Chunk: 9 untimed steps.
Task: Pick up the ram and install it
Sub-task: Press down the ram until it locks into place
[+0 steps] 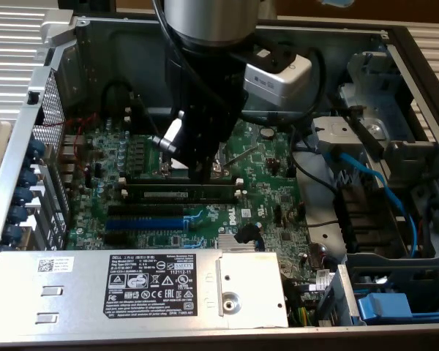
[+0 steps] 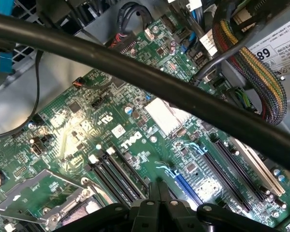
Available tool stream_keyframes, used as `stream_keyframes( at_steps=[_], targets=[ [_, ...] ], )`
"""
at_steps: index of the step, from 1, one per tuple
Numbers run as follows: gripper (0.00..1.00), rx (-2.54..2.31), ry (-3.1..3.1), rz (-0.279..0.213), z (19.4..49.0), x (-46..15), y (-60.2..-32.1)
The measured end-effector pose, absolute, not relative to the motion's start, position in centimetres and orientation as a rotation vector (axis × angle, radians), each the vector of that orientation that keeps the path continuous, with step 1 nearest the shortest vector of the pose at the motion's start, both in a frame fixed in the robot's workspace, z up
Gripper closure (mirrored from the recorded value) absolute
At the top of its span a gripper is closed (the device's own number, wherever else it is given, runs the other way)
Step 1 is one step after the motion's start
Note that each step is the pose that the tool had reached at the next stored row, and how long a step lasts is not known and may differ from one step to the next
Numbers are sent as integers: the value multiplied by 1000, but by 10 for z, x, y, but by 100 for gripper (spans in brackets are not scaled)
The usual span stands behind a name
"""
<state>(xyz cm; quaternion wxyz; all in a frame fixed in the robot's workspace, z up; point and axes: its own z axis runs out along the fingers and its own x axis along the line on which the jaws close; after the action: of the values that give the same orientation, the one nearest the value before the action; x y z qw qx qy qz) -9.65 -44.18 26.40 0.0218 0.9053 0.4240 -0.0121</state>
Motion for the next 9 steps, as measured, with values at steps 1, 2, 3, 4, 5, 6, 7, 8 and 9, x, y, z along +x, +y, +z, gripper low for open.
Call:
stream_keyframes(
  at_steps=[1, 2, 3, 4, 5, 6, 7, 8, 9],
  targets=[
    [89, 2803, 1313, -29, 266, -97, -442],
    [89, 2800, 1313, -20, 267, -97, -442],
    [89, 2797, 1312, -11, 269, -97, -442],
    [89, 2795, 1312, -2, 271, -97, -442],
    [89, 2792, 1311, 7, 272, -97, -442],
    [89, 2790, 1310, 15, 274, -97, -442],
    [89, 2787, 1309, 24, 275, -97, -442],
    [89, 2785, 1308, 30, 276, -97, -442],
    [89, 2785, 1308, 33, 276, -97, -442]
  ],
)
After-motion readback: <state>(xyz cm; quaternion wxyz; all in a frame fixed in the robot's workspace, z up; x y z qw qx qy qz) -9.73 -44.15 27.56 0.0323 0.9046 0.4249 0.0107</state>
